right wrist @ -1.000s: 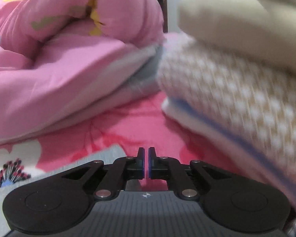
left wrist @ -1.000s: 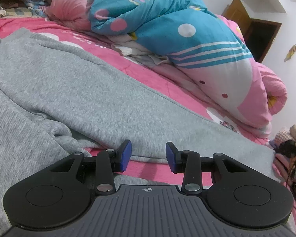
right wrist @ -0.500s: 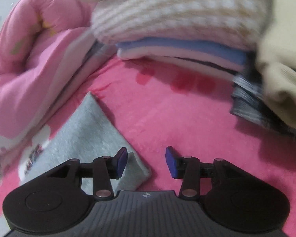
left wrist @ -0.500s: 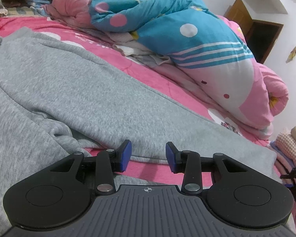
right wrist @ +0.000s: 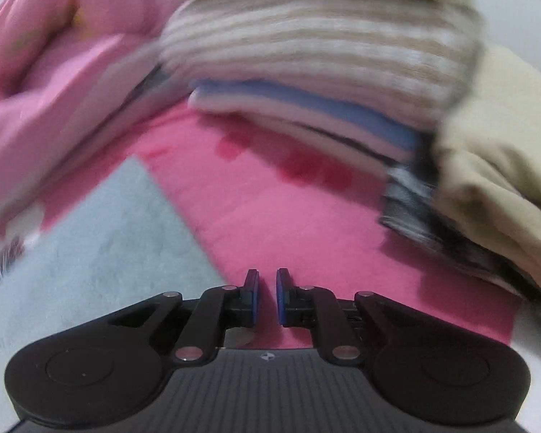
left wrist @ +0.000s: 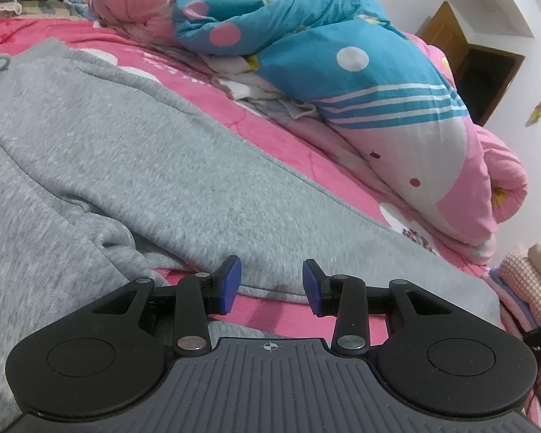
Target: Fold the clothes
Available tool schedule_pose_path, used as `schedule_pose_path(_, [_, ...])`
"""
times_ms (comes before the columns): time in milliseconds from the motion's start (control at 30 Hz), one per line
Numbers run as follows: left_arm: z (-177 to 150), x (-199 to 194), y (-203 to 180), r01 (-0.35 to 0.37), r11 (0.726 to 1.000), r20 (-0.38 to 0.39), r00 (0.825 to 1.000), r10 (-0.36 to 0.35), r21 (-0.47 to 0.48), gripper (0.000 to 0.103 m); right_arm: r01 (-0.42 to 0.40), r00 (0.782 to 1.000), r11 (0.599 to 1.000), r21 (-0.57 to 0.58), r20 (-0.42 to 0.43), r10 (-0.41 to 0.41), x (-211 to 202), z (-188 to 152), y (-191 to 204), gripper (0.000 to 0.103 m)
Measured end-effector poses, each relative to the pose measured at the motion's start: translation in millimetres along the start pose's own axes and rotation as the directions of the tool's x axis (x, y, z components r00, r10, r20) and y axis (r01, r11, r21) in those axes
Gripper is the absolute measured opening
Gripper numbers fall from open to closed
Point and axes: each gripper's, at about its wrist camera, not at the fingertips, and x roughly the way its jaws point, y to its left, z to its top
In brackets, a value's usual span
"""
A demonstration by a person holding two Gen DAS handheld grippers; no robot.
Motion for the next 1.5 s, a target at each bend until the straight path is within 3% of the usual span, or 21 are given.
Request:
schedule_pose_path(33, [-0.2, -0.2, -0.1, 0.000, 1.000, 0.000, 1.000, 0.000, 0.001, 0.037, -0.023, 0.999, 0.999, 0.024, 0.022, 0.023, -4.8, 0.1, -1.2, 0.012])
schedule_pose_path(133, [-0.4, 0.6, -1.1, -0.006, 1.000, 0.000, 1.000, 0.006, 0.010, 0.037, -0.132, 0.987, 0.985, -0.112, 0.076, 0.141, -23.7, -8.4, 36.6, 0.012])
schedule_pose_path(200, [-0.1, 0.9, -1.3, -0.008, 1.000, -0.001, 1.000, 0.008, 0.010, 0.037, -0.245, 0.962, 0.929, -0.278, 0.048, 0.268, -34.6, -23.3, 85.5, 0.012])
schedule_pose_path(267, [-0.1, 0.5, -0.6, -0.007, 1.000, -0.001, 1.000, 0.007, 0.009, 0.037, -0.370, 0.916, 0.810, -0.455, -0.032, 0.401, -43.5, -50.6, 143.2, 0.013])
schedule_pose_path(333, [0.0, 0.2, 0.2, -0.004, 1.000, -0.003, 1.000, 0.004, 0.010, 0.037, -0.464, 0.860, 0.645, -0.607, -0.133, 0.493, -50.5, -82.0, 199.0, 0.014])
schedule_pose_path(400, [-0.2, 0.0, 0.4, -0.003, 1.000, -0.004, 1.000, 0.003, 0.011, 0.037, -0.477, 0.832, 0.481, -0.736, -0.201, 0.517, -53.0, -119.8, 242.0, 0.014])
schedule_pose_path(500, [0.3, -0.4, 1.0, -0.002, 1.000, -0.006, 1.000, 0.002, 0.009, 0.037, -0.487, 0.814, 0.361, -0.795, -0.264, 0.517, -43.5, -150.1, 262.2, 0.013])
schedule_pose_path(600, [1.4, -1.0, 2.6, 0.003, 1.000, -0.010, 1.000, -0.003, -0.005, 0.037, -0.461, 0.842, 0.445, -0.768, -0.222, 0.491, -25.3, -131.6, 228.6, 0.013])
schedule_pose_path(700, [2.1, -1.6, 5.1, 0.009, 1.000, -0.013, 1.000, -0.010, -0.018, 0.037, -0.335, 0.923, 0.680, -0.652, -0.080, 0.377, -7.4, -86.6, 156.5, 0.013])
schedule_pose_path(767, [2.2, -2.1, 5.4, 0.010, 1.000, -0.013, 1.000, -0.010, -0.021, 0.037, -0.234, 0.961, 0.806, -0.543, -0.001, 0.278, 4.5, -56.5, 108.4, 0.011])
schedule_pose_path(833, [2.1, -2.2, 5.3, 0.010, 1.000, -0.012, 1.000, -0.010, -0.021, 0.037, -0.124, 0.985, 0.902, -0.414, 0.062, 0.164, 16.5, -26.5, 60.4, 0.010])
schedule_pose_path(900, [2.1, -2.0, 5.4, 0.008, 1.000, -0.012, 1.000, -0.009, -0.018, 0.037, -0.017, 0.993, 0.958, -0.285, 0.107, 0.050, 26.5, 1.2, 16.6, 0.013])
schedule_pose_path(967, [1.9, -1.8, 5.1, 0.006, 1.000, -0.011, 1.000, -0.006, -0.015, 0.037, -0.004, 0.989, 0.952, -0.305, 0.140, 0.049, 17.1, 5.1, 17.9, 0.014])
schedule_pose_path(1033, [1.5, -1.3, 4.2, 0.002, 1.000, -0.010, 1.000, -0.002, -0.010, 0.037, -0.088, 0.974, 0.937, -0.337, 0.168, 0.152, 4.0, 0.5, 41.9, 0.014])
schedule_pose_path(1100, [1.0, -0.9, 3.3, -0.003, 1.000, -0.009, 1.000, 0.003, -0.004, 0.037, -0.210, 0.947, 0.895, -0.394, 0.145, 0.286, -0.7, -8.6, 80.4, 0.014])
schedule_pose_path(1200, [0.2, -1.2, 2.7, -0.005, 1.000, -0.009, 1.000, 0.005, 0.006, 0.037, -0.373, 0.897, 0.758, -0.535, 0.001, 0.442, 5.4, -33.5, 154.4, 0.014])
schedule_pose_path(1267, [0.5, -1.6, 3.5, -0.001, 1.000, -0.011, 1.000, 0.001, 0.007, 0.037, -0.442, 0.871, 0.648, -0.620, -0.125, 0.475, 13.0, -55.7, 196.4, 0.014])
schedule_pose_path(1300, [0.8, -2.1, 4.2, 0.000, 1.000, -0.013, 1.000, 0.000, 0.003, 0.037, -0.454, 0.868, 0.616, -0.644, -0.165, 0.468, 22.4, -62.6, 210.9, 0.014])
schedule_pose_path(1400, [1.1, -3.9, 5.4, 0.003, 1.000, -0.017, 1.000, -0.003, 0.000, 0.037, -0.390, 0.899, 0.659, -0.643, -0.113, 0.422, 58.1, -53.5, 220.7, 0.013])
schedule_pose_path(1500, [1.2, -3.7, 5.2, 0.003, 1.000, -0.018, 1.000, -0.003, 0.001, 0.037, -0.274, 0.954, 0.856, -0.438, -0.010, 0.300, 96.0, -5.5, 201.7, 0.012])
